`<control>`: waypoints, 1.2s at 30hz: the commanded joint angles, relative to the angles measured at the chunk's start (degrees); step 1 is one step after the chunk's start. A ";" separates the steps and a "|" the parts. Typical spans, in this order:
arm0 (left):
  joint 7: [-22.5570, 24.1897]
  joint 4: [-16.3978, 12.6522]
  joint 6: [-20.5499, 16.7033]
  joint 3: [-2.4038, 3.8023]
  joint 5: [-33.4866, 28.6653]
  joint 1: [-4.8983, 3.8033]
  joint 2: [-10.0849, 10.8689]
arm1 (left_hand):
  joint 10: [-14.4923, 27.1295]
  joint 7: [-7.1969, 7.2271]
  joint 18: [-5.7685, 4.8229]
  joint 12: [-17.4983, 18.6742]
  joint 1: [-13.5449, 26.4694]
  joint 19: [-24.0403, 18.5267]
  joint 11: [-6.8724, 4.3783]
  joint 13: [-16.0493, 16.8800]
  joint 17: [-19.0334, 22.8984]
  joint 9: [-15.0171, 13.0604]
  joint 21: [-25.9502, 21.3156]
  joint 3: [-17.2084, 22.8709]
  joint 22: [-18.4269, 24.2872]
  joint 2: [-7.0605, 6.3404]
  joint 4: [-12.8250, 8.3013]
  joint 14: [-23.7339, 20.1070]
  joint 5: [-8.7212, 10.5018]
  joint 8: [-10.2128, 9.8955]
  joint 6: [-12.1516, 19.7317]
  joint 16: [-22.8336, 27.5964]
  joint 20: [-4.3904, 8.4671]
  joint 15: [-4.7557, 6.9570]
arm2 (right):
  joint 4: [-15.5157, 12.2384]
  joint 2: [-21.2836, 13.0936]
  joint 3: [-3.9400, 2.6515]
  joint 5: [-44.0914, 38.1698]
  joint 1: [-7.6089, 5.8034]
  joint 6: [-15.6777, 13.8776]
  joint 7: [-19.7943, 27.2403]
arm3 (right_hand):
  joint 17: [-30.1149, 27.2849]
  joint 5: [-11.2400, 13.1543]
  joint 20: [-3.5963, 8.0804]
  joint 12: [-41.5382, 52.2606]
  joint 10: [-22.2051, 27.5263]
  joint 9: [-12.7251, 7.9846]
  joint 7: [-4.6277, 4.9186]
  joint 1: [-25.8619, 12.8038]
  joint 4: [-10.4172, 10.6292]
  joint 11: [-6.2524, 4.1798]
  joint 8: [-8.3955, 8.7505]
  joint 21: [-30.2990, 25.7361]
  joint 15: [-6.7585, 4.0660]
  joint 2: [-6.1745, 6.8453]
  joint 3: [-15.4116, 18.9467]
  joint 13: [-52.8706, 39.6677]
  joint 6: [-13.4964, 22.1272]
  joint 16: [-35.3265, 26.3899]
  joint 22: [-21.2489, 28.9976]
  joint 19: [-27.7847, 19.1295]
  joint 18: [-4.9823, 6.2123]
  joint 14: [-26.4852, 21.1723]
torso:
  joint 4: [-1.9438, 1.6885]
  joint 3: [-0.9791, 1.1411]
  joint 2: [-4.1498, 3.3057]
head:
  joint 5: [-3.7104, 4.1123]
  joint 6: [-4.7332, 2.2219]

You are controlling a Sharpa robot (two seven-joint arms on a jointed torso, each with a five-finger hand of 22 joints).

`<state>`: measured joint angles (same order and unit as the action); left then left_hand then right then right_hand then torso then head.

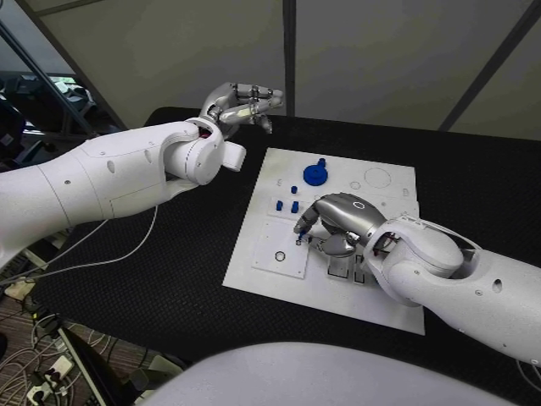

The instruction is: Assemble the parts on the task board

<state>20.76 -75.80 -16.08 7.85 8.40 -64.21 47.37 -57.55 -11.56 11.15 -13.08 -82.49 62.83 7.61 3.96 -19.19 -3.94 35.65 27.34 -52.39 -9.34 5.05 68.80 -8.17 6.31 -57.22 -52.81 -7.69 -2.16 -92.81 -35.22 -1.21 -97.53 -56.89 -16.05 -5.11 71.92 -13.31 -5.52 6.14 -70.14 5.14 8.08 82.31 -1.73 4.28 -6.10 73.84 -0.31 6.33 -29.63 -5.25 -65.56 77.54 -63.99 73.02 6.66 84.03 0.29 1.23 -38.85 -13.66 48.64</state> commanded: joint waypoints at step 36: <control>0.11 0.29 0.76 0.03 -0.21 -0.13 -0.20 | 0.38 -0.04 -0.68 -0.34 -0.48 -0.21 -0.03 -0.10 0.12 0.07 -0.20 -0.10 0.05 0.06 -0.33 -0.34 0.23 0.30 0.40 0.38 0.06 -0.01 | 0.50 0.60 0.16 -1.64 0.08 3.48 0.55 | 0.09 -0.13 0.04 -0.22 -0.27 0.00 0.27 0.21 -0.35 0.02 0.36 0.22 -0.18 0.21 0.02 -0.04 -0.07 0.27 -0.05 0.26 -0.83 2.83 | -0.01 0.00 -0.01 | -0.53 0.57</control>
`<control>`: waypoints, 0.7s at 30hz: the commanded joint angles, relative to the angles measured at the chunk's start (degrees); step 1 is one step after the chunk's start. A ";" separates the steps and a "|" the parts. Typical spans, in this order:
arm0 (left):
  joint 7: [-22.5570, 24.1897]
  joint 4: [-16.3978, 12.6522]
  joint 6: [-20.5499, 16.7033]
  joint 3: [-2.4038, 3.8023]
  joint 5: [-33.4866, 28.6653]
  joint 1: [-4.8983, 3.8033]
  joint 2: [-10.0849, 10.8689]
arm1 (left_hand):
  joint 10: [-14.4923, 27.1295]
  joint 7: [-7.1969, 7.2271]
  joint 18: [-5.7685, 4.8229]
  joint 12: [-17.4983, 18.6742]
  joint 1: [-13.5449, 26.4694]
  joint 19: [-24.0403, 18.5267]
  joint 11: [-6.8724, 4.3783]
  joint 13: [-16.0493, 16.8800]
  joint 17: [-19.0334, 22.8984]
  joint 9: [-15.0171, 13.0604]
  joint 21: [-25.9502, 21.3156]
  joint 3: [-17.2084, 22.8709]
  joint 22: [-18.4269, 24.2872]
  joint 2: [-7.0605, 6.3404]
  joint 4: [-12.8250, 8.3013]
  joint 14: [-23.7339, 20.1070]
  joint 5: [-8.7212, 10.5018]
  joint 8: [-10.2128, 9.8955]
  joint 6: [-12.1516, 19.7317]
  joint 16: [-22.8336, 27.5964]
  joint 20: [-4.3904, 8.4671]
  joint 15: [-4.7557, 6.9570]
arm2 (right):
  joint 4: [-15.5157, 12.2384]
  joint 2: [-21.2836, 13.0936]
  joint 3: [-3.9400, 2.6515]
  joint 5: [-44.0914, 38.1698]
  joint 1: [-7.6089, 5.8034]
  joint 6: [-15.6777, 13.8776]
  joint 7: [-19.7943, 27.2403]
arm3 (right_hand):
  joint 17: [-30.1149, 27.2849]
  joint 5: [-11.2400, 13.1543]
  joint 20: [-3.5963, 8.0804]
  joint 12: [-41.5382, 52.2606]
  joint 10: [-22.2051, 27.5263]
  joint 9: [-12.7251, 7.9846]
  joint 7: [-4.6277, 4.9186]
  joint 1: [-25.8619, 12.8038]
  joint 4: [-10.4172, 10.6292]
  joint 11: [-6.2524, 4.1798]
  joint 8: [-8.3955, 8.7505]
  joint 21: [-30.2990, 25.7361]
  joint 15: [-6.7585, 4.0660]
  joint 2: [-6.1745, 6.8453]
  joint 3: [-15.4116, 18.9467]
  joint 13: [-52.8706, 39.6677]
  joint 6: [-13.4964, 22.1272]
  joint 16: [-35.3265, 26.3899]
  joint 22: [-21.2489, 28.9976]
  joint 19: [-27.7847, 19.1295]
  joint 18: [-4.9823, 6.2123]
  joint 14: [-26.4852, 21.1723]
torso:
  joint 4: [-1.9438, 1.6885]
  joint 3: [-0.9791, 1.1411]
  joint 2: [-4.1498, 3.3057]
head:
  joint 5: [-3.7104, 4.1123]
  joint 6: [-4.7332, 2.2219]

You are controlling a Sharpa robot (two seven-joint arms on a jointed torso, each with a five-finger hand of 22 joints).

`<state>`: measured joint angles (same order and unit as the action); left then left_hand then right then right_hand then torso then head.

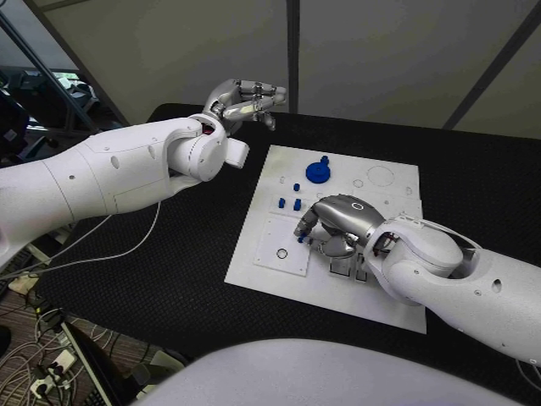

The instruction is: Assemble the parts on the task board

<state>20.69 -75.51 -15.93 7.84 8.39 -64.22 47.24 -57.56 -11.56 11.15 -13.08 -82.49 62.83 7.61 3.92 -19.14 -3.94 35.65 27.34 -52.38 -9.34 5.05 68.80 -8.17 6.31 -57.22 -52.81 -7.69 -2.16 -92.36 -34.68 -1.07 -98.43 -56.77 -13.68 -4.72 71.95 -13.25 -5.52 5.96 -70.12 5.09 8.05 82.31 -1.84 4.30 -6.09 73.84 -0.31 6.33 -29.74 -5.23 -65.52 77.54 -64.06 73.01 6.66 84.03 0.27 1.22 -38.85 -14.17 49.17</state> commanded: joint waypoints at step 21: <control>0.08 0.05 0.76 0.04 -0.20 -0.12 -0.04 | 0.49 -0.04 -0.68 -0.40 -0.42 -0.22 -0.01 -0.06 0.13 0.05 -0.21 -0.12 0.04 0.08 -0.35 -0.34 0.24 0.36 0.37 0.39 0.05 -0.03 | 0.59 0.95 0.13 -2.01 -0.04 2.73 -0.68 | -0.57 0.50 -0.41 -1.35 1.14 -0.28 0.72 -1.25 -0.04 0.53 1.33 -0.44 0.29 0.60 1.18 0.19 0.99 0.01 1.03 -0.63 -0.60 2.65 | 0.01 0.00 0.00 | 0.06 0.12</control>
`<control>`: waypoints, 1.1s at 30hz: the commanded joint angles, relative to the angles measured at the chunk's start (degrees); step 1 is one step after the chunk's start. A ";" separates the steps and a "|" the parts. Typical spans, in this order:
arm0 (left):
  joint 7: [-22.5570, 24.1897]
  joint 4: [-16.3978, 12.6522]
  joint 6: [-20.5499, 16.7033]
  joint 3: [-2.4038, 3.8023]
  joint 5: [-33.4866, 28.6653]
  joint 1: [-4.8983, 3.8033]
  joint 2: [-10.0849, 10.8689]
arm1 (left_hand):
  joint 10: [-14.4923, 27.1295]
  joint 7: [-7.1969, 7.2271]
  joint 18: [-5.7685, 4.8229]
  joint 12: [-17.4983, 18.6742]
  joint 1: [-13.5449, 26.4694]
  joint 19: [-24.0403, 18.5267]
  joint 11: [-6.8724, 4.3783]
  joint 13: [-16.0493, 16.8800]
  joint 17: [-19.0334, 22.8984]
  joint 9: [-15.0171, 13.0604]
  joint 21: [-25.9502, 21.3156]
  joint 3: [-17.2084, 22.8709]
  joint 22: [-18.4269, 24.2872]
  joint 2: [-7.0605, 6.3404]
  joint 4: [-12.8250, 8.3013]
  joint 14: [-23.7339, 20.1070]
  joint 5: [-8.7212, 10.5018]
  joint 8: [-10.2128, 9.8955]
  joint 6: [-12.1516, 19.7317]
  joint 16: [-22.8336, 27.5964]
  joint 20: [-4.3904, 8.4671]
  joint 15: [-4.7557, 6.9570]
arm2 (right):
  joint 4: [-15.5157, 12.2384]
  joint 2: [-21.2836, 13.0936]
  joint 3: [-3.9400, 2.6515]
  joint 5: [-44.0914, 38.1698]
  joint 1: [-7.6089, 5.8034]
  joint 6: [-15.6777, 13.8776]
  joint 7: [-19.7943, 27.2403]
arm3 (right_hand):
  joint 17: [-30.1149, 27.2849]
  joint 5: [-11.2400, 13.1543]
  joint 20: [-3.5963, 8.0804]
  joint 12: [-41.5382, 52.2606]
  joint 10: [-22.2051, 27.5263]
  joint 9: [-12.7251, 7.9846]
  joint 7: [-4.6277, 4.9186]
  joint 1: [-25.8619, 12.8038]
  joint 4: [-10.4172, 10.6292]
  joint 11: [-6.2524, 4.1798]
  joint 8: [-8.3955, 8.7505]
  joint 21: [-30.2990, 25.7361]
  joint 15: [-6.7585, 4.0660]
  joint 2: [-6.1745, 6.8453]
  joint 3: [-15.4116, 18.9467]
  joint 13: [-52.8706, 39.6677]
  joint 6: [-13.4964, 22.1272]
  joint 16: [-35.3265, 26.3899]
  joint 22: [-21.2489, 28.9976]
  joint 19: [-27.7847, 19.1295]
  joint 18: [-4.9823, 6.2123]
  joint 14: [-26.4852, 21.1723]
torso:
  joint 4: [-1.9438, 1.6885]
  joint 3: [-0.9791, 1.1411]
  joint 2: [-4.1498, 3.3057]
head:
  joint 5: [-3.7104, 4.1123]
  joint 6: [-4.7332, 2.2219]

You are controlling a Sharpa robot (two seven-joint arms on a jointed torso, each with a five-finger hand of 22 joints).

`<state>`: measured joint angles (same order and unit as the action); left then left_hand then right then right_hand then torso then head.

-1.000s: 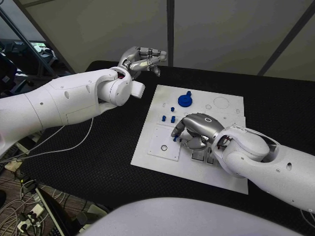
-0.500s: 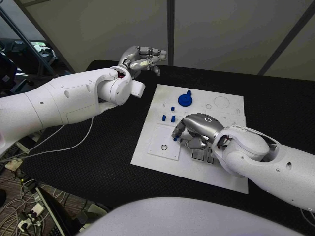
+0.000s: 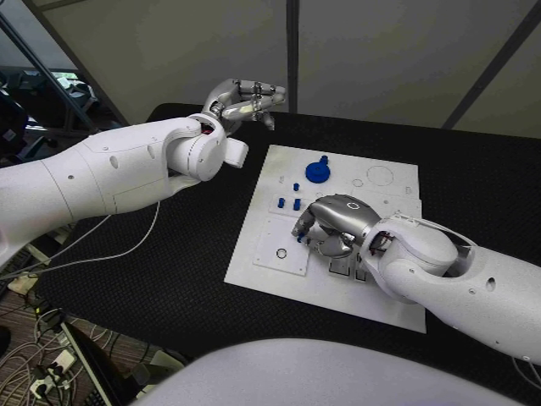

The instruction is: Assemble the parts on the task board

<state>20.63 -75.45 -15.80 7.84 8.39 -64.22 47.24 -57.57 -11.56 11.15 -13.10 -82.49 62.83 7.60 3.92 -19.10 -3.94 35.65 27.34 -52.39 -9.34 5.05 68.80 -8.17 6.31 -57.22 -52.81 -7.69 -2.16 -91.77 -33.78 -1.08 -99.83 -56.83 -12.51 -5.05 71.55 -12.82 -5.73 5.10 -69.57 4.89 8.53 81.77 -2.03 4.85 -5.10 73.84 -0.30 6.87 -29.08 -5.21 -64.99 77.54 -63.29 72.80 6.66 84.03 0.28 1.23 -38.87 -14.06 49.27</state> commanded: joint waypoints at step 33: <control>-0.04 0.70 0.73 -0.01 -0.20 -0.09 -0.01 | 0.55 -0.05 -0.69 -0.40 -0.35 -0.23 0.00 -0.06 0.12 0.05 -0.22 -0.15 0.05 0.09 -0.33 -0.35 0.24 0.37 0.39 0.40 0.04 -0.04 | -5.05 -5.28 0.17 1.21 -0.01 -8.50 2.28 | -3.25 -1.21 -1.73 -0.19 10.27 -1.17 1.04 -3.16 0.64 1.72 1.64 -4.31 1.79 2.14 3.43 1.32 7.37 -1.85 5.32 -3.34 0.42 1.71 | 0.12 0.11 0.09 | 0.61 -0.84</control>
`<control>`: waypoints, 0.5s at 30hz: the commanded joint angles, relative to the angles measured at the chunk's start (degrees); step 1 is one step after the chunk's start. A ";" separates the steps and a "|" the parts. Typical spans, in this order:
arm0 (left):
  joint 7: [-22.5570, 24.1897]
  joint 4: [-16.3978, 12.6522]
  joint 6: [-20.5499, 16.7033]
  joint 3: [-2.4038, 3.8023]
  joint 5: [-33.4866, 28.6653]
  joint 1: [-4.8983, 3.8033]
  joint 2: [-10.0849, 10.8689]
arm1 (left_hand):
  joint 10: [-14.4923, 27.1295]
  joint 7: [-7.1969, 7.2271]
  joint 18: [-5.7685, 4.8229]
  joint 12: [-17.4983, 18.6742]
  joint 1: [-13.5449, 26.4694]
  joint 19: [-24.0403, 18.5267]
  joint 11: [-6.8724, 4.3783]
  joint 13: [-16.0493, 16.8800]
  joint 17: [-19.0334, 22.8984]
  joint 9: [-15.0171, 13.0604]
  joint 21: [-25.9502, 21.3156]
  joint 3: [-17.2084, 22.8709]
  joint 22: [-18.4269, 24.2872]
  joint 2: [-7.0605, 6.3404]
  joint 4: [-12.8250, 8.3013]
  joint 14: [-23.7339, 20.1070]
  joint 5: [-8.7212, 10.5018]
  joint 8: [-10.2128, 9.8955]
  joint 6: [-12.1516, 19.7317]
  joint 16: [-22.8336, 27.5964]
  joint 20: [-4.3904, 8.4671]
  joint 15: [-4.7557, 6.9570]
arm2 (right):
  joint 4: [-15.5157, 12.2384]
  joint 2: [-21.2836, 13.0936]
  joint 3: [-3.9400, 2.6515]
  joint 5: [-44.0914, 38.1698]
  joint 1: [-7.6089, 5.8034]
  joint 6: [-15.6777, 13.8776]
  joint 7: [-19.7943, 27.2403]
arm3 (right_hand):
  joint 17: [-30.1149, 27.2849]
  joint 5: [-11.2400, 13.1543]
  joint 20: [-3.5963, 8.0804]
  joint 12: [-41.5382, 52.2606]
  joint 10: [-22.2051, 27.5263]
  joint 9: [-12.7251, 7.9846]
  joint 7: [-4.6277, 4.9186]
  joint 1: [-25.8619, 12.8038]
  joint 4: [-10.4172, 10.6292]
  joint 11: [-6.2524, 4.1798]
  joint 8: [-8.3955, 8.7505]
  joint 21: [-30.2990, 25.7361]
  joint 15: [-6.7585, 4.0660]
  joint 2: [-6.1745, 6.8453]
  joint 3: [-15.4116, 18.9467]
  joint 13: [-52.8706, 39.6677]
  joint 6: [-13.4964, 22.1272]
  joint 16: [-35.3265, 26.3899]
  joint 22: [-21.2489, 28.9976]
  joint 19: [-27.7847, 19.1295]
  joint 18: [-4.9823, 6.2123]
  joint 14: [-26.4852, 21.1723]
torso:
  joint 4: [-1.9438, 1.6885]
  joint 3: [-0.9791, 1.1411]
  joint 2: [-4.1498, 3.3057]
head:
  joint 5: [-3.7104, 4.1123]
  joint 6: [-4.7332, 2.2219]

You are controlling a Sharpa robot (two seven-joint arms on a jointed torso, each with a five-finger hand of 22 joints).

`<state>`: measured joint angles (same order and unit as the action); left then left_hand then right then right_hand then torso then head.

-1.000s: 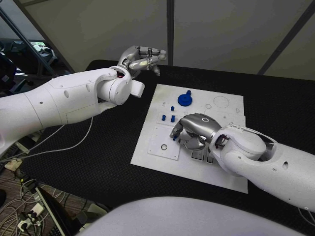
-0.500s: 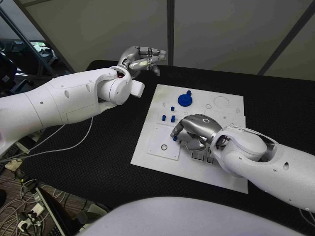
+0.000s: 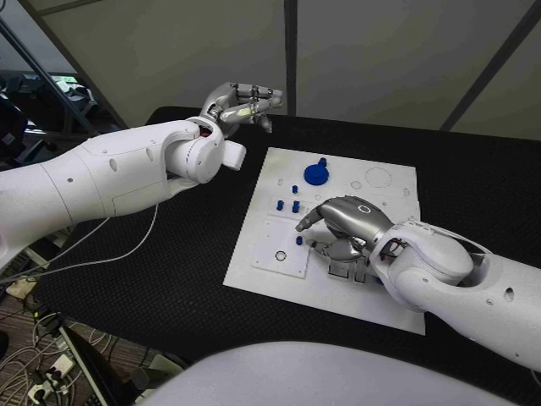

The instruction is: Assemble the parts on the task board

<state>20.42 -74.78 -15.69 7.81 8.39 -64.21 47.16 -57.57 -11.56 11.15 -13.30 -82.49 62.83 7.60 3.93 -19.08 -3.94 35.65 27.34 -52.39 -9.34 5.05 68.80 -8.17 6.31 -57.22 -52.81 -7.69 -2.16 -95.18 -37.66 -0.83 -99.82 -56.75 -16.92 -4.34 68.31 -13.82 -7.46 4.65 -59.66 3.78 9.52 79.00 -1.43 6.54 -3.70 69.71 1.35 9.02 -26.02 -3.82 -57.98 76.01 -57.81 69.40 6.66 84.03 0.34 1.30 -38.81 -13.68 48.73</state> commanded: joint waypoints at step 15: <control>0.16 0.10 0.72 -0.14 -0.20 -0.08 0.27 | 0.67 -0.04 -0.69 -0.22 -0.32 -0.25 0.01 -0.08 0.14 0.05 -0.23 -0.16 0.05 0.10 -0.35 -0.37 0.24 0.39 0.41 0.41 0.03 -0.05 | -5.40 -11.79 -5.69 2.44 -1.35 3.78 -8.03 | -0.58 2.69 0.02 2.01 2.49 0.02 -0.40 -1.76 1.95 -0.10 0.13 -1.56 0.09 0.58 4.59 0.01 2.90 -0.52 1.28 -0.29 0.59 1.69 | 0.24 -0.05 0.12 | 7.73 -5.27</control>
<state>20.37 -74.71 -15.62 7.66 8.38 -64.19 47.52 -57.15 -11.56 11.15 -13.30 -82.49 62.83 7.61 3.94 -18.99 -3.94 35.65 27.18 -52.39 -9.34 4.89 68.80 -8.17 6.31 -57.22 -52.59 -7.69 -2.16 -100.73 -49.21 -6.42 -97.44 -57.98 -16.18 -8.40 67.81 -11.26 -7.45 6.47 -57.49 3.79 9.07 77.45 0.40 6.43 -3.71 68.47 1.34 9.45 -21.79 -3.86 -55.39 75.70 -56.65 69.41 6.66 84.03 0.57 1.24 -38.69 -7.06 44.21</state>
